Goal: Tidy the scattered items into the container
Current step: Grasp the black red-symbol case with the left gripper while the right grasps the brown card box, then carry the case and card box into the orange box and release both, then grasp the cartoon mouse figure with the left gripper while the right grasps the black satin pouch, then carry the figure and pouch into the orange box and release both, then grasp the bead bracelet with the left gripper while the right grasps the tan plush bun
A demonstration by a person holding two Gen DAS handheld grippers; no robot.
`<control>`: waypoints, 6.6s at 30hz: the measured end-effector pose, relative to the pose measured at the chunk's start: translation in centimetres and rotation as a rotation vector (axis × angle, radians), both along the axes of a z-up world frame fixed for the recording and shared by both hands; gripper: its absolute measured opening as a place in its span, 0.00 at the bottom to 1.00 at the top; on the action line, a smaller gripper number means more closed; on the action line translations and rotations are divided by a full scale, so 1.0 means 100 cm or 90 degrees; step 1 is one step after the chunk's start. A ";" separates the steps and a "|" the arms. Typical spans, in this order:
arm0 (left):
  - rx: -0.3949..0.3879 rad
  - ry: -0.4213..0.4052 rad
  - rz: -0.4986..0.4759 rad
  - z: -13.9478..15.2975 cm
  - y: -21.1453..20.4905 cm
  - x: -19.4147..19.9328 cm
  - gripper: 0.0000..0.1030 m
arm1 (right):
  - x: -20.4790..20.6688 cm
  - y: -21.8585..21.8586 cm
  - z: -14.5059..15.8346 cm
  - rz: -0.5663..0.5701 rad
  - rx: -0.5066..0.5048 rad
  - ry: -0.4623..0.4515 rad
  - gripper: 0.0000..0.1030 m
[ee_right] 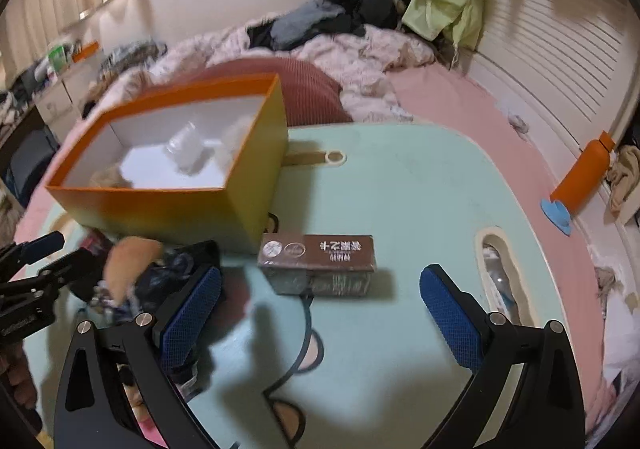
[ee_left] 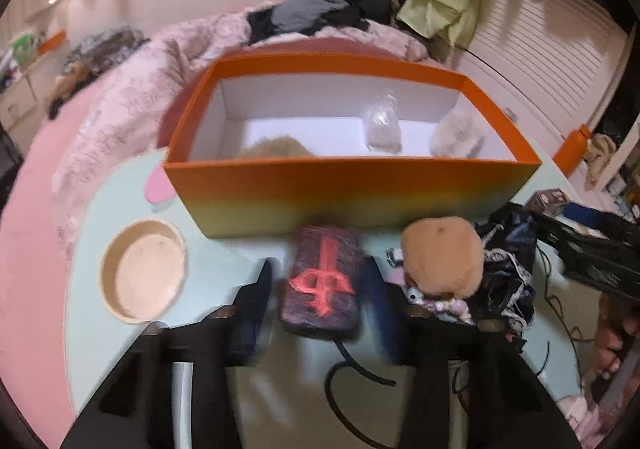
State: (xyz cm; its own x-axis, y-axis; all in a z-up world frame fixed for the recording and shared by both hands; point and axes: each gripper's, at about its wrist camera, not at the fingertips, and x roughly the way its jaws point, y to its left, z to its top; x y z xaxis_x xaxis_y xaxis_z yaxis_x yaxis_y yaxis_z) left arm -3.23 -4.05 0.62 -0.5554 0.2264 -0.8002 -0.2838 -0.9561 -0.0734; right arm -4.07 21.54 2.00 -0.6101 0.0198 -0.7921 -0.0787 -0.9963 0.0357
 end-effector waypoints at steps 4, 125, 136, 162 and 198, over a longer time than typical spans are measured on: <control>0.000 0.023 -0.009 0.006 -0.007 0.011 0.36 | -0.002 0.001 -0.005 0.027 -0.022 -0.013 0.55; 0.093 0.141 -0.036 0.081 0.001 0.075 0.34 | 0.047 -0.035 0.066 0.154 -0.097 0.137 0.26; 0.102 0.207 -0.031 0.129 0.019 -0.015 0.34 | -0.026 -0.051 0.104 0.186 -0.095 0.192 0.26; 0.079 0.145 0.046 0.095 0.005 -0.009 0.81 | -0.046 -0.035 0.070 0.125 -0.087 0.128 0.64; 0.008 -0.025 0.020 -0.011 0.028 0.051 1.00 | 0.053 -0.029 -0.021 0.061 -0.028 0.000 0.89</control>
